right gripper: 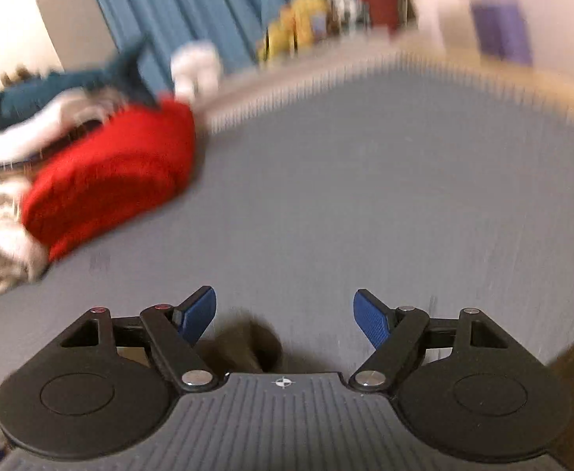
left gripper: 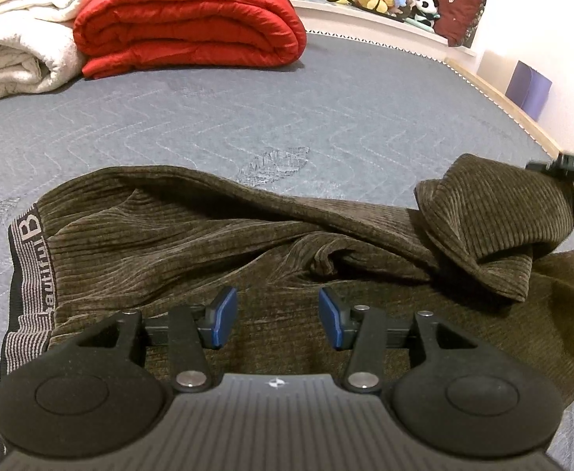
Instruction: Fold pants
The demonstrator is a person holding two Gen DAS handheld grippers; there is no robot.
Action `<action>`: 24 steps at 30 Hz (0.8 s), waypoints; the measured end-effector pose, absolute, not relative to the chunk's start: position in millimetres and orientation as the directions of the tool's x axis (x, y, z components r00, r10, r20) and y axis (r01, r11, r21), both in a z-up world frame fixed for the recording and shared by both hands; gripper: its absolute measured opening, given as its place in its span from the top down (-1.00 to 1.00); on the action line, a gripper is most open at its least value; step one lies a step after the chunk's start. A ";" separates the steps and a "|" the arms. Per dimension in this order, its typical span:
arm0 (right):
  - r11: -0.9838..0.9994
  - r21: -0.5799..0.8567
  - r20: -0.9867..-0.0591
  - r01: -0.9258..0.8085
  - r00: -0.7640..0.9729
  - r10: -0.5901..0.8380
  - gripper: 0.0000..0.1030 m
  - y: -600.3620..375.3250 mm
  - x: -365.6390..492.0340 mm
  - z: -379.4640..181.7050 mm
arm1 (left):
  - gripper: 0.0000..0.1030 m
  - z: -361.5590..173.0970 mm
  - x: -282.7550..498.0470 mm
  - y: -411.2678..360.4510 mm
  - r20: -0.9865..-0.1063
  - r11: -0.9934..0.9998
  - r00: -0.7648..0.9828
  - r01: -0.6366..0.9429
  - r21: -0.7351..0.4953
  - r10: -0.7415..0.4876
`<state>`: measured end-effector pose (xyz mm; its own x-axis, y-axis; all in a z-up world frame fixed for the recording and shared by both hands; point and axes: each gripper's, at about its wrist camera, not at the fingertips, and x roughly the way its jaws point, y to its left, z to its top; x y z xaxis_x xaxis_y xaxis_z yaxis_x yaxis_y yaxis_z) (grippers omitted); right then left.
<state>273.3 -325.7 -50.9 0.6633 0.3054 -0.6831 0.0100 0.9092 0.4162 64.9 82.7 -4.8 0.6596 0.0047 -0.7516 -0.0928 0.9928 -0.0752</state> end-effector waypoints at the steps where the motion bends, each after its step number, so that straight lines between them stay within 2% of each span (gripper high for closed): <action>1: 0.909 0.416 -0.698 0.001 0.642 0.318 -0.54 -325.1 273.6 -57.6 | 0.00 -4.8 65.4 83.4 -0.752 0.993 0.659 -0.094 -0.077 0.004; 4: 0.897 0.428 -0.718 -0.112 0.561 0.412 -0.39 -314.2 272.2 -62.9 | 0.00 -5.2 67.3 84.2 -0.754 0.992 0.657 -0.099 -0.083 0.003; 6: 0.864 0.435 -0.723 -0.254 0.474 0.503 -0.12 -297.8 257.3 -60.2 | 0.00 -6.7 68.0 83.2 -0.757 0.992 0.654 -0.097 -0.082 0.001; 8: 0.826 0.384 -0.742 -0.413 0.394 0.542 -0.03 -275.7 245.8 -53.8 | 0.00 -8.0 68.9 82.3 -0.760 0.993 0.650 -0.094 -0.078 0.001; 11: 0.790 0.282 -0.773 -0.545 0.358 0.524 -0.03 -249.0 231.0 -45.5 | 0.00 -9.7 69.9 81.2 -0.764 0.993 0.646 -0.091 -0.077 0.000; 14: 0.793 0.260 -0.773 -0.551 0.373 0.513 -0.02 -242.7 227.7 -43.3 | -0.01 -10.1 69.6 79.8 -0.764 0.993 0.646 -0.086 -0.076 -0.002; 16: 0.777 0.256 -0.769 -0.575 0.366 0.523 0.08 -249.4 214.7 -40.9 | -0.02 -11.1 69.4 79.5 -0.765 0.994 0.644 -0.086 -0.074 -0.002; 18: 0.754 0.221 -0.768 -0.619 0.366 0.526 0.40 -243.6 207.7 -41.6 | -0.02 -11.8 69.6 80.7 -0.766 0.993 0.643 -0.090 -0.074 0.001; 20: 0.750 0.186 -0.768 -0.634 0.382 0.513 0.56 -250.9 207.6 -38.0 | -0.02 -12.0 69.9 82.1 -0.768 0.992 0.641 -0.095 -0.078 0.001; 24: 0.784 0.209 -0.705 -0.584 0.465 0.535 0.68 -256.5 212.8 -24.5 | -0.02 -11.8 70.6 83.6 -0.768 0.991 0.641 -0.101 -0.087 -0.003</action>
